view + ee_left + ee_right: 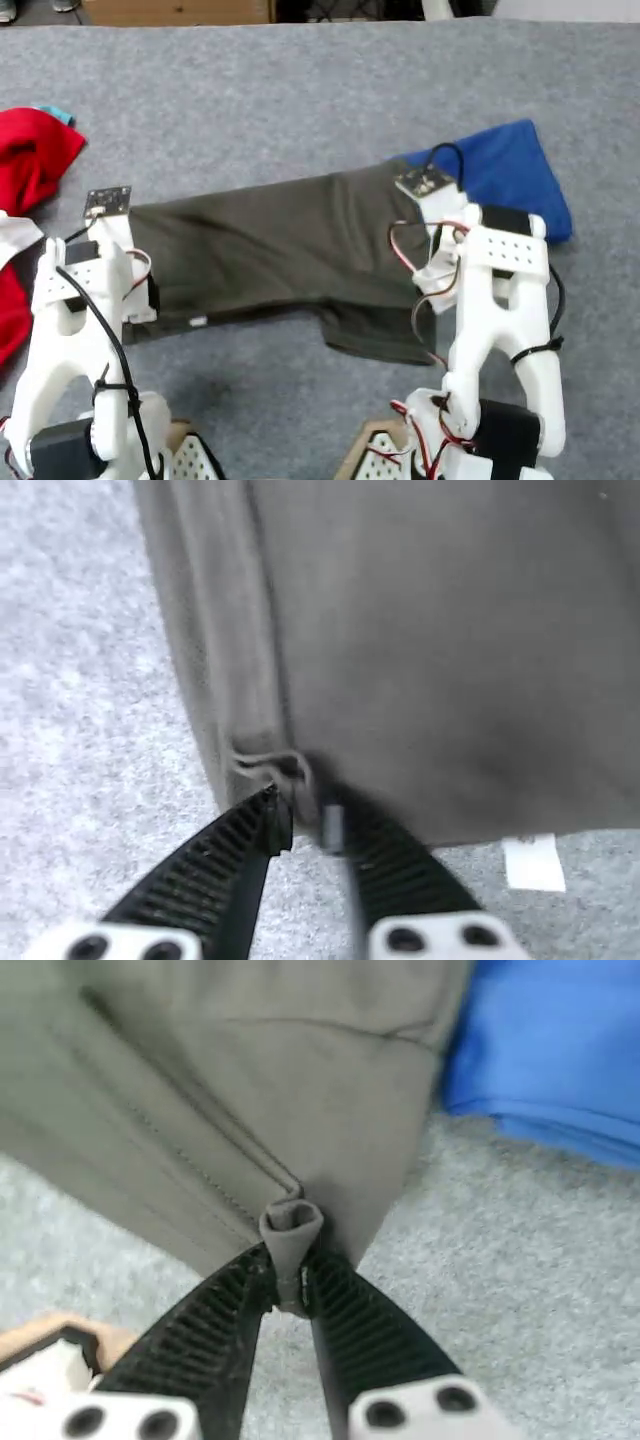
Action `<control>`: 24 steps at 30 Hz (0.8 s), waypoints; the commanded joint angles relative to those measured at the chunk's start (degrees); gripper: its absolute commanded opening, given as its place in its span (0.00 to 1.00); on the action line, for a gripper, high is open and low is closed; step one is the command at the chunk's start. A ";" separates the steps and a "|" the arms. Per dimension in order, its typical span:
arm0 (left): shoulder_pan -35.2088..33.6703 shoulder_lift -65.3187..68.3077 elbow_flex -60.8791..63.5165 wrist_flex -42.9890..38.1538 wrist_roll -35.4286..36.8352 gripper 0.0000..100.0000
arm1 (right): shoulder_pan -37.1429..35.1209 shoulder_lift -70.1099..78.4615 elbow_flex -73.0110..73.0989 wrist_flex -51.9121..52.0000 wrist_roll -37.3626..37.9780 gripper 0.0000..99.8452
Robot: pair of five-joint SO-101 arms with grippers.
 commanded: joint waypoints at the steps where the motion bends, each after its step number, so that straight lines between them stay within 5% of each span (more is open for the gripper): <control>1: -3.21 -1.58 -1.45 2.11 6.24 0.24 | 0.18 -1.89 -0.48 1.76 2.73 0.04; 8: -11.91 -1.67 -5.23 2.37 7.82 0.23 | 0.26 -5.23 -1.01 3.08 4.84 0.16; 13: -13.41 -1.41 -13.67 5.80 8.00 0.04 | 0.18 -11.30 -2.95 2.73 4.04 0.08; 21: 1.36 -1.05 -16.40 5.19 13.71 0.03 | -15.38 -8.04 -5.23 -5.10 -12.22 0.02; 24: 5.32 -0.97 -12.88 -1.14 13.63 0.03 | -20.48 -1.98 -5.58 -10.99 -19.16 0.01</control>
